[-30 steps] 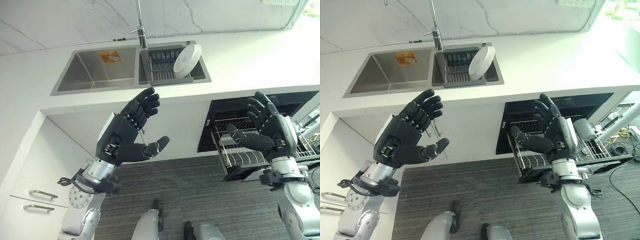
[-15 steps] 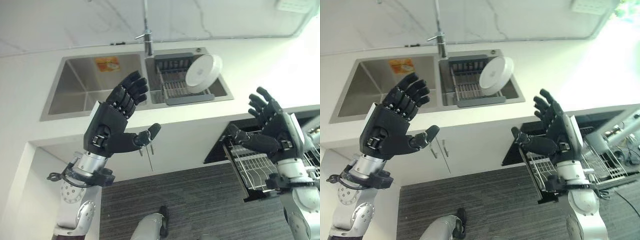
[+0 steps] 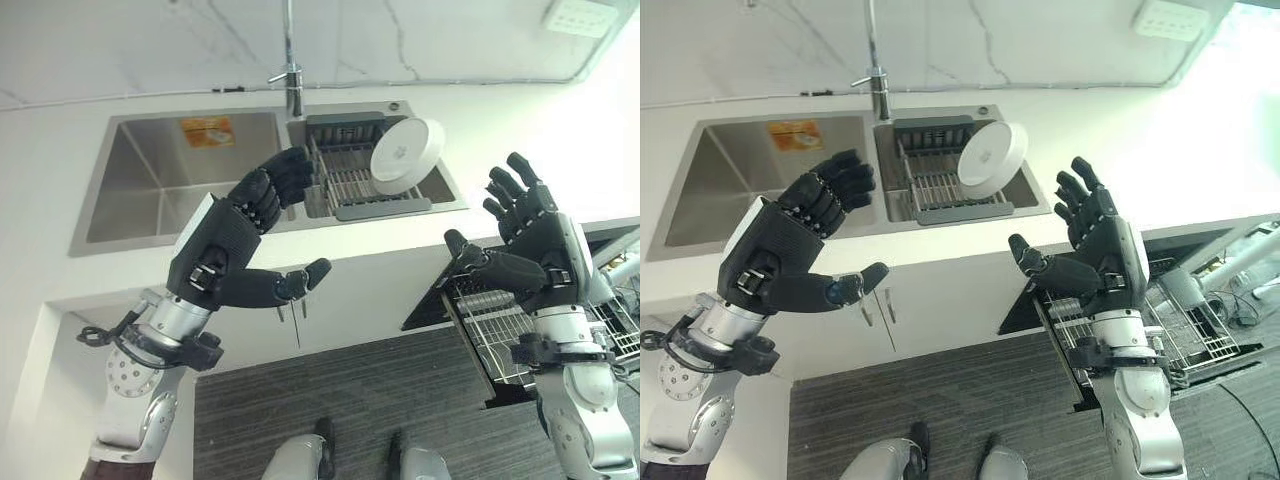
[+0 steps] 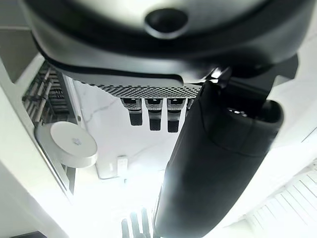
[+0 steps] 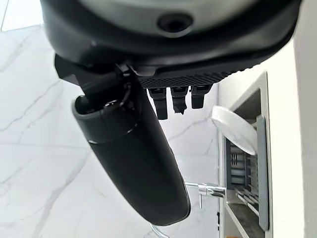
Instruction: Place the dishes in the dishwasher.
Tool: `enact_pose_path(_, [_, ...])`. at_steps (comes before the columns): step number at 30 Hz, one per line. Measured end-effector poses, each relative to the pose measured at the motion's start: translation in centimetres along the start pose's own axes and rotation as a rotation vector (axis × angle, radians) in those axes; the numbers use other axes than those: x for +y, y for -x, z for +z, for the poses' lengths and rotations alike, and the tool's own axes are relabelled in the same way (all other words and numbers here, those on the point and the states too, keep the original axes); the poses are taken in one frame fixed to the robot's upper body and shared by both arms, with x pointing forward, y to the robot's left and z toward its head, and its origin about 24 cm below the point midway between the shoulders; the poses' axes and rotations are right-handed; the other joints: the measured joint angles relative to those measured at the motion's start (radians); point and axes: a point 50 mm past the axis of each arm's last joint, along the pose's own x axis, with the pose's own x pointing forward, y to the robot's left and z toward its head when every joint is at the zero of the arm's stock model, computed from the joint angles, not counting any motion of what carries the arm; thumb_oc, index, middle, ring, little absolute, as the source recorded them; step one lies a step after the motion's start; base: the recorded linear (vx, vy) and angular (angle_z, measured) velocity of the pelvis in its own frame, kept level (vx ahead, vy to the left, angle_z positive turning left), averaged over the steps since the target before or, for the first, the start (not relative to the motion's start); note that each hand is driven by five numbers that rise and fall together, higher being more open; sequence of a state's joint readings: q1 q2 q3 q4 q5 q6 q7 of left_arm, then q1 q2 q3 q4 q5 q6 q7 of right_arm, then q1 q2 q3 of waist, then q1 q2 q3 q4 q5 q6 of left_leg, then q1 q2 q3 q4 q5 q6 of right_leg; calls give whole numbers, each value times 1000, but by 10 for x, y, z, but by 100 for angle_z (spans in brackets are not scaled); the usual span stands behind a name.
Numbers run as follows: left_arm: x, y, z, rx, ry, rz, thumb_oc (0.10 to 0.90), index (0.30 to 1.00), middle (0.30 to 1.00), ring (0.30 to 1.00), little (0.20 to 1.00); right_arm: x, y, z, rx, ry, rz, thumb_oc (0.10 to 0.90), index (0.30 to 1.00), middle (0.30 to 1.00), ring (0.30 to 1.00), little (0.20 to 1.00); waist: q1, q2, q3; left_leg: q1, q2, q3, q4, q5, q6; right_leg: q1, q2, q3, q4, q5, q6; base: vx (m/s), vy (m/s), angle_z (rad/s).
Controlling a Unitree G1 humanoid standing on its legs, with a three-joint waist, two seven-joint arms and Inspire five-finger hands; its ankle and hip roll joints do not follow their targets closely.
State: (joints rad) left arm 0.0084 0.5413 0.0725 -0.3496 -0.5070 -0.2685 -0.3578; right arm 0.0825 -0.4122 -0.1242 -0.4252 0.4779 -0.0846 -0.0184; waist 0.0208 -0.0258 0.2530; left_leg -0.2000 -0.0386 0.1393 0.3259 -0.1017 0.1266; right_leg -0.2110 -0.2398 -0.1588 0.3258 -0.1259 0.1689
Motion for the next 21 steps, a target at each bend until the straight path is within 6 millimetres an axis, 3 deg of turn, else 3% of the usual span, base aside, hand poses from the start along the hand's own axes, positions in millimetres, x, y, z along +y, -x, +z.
enact_pose_path(4, [-1,2,0,9,-18,12,800,900,900,900,900,-1,-2,2,3,-9,38,800,900,900,900,900,13,-5,-1,-11,9,-29,17,-3,-35,27,-13,-28,-39,43,-17,114,-310,21])
enact_pose_path(5, [-1,3,0,13,-16,32,800,900,900,900,900,-1,-4,4,5,3,55,800,900,900,900,900,14,-8,-1,-15,28,-36,25,-6,-56,59,-2,-61,-68,96,-24,97,-229,25])
enact_pose_path(6, [-1,3,0,14,-16,34,800,900,900,900,900,-1,-5,4,6,6,59,800,900,900,900,900,14,-8,-1,-15,37,-35,25,-7,-62,60,2,-71,-68,109,-28,111,-183,25])
enact_pose_path(9, [-1,3,1,10,-16,31,800,900,900,900,900,-2,-7,6,9,31,72,800,900,900,900,900,7,-7,-2,-1,110,16,7,-1,-101,57,34,-104,-40,75,-75,90,-160,16])
enact_pose_path(13, [-2,3,0,14,-11,37,800,900,900,900,900,-6,-9,11,9,24,85,800,900,900,900,900,5,6,-9,32,145,18,-52,36,-151,59,66,-121,0,39,-117,75,-138,1])
enact_pose_path(18, [-8,2,-4,17,27,38,800,900,900,900,900,-5,-11,10,5,-18,80,800,900,900,900,900,4,44,-31,55,151,-11,-93,59,-178,64,75,-151,25,1,-135,53,-100,16])
enact_pose_path(21, [-14,2,-7,24,52,25,800,900,900,900,900,-2,-12,8,5,-38,83,800,900,900,900,900,8,52,-35,66,148,-20,-108,62,-181,77,79,-156,35,-16,-136,64,-37,10])
